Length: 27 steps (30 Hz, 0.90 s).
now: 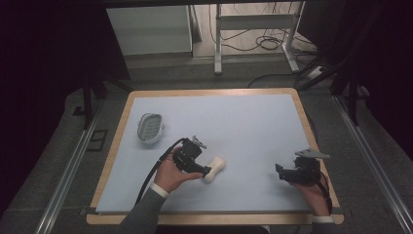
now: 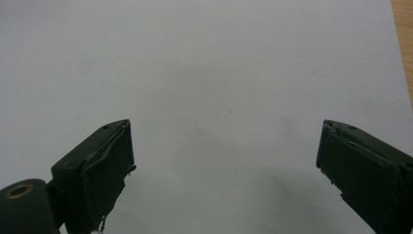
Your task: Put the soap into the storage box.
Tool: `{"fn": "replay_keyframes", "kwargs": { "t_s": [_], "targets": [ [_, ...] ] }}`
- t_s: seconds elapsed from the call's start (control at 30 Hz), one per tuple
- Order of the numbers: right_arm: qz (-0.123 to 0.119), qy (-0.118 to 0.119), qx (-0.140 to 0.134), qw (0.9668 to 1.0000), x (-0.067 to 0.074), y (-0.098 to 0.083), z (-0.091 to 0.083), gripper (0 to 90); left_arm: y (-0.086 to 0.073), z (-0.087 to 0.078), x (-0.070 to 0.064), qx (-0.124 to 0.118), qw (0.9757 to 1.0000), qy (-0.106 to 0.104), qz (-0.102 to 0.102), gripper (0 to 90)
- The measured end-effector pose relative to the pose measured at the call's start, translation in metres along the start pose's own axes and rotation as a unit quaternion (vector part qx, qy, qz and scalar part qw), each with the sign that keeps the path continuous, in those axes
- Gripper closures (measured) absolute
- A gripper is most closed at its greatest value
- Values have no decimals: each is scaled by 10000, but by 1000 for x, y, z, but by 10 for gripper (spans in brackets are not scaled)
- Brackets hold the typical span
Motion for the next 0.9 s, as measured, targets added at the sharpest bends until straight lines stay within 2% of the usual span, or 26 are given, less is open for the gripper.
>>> {"fn": "replay_keyframes", "kwargs": {
  "t_s": [0.57,0.9],
  "targets": [
    [8,1,11,10000,0,0,1,66,16,23,-13,311,9994,-88,133,303],
    [-4,-20,32,10000,-1,-1,2,66,23,37,-13,536,9984,-126,83,335]
  ]
}}
Point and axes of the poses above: each handheld gripper's, and its own axes: z roughly forward along the jaws, y roughly out of its top, x roughly to its left, the point moved 2 cm from there along z, roughly forward along the jaws, and after that the axes turned 2 degrees about x, right-handed, at the moved point
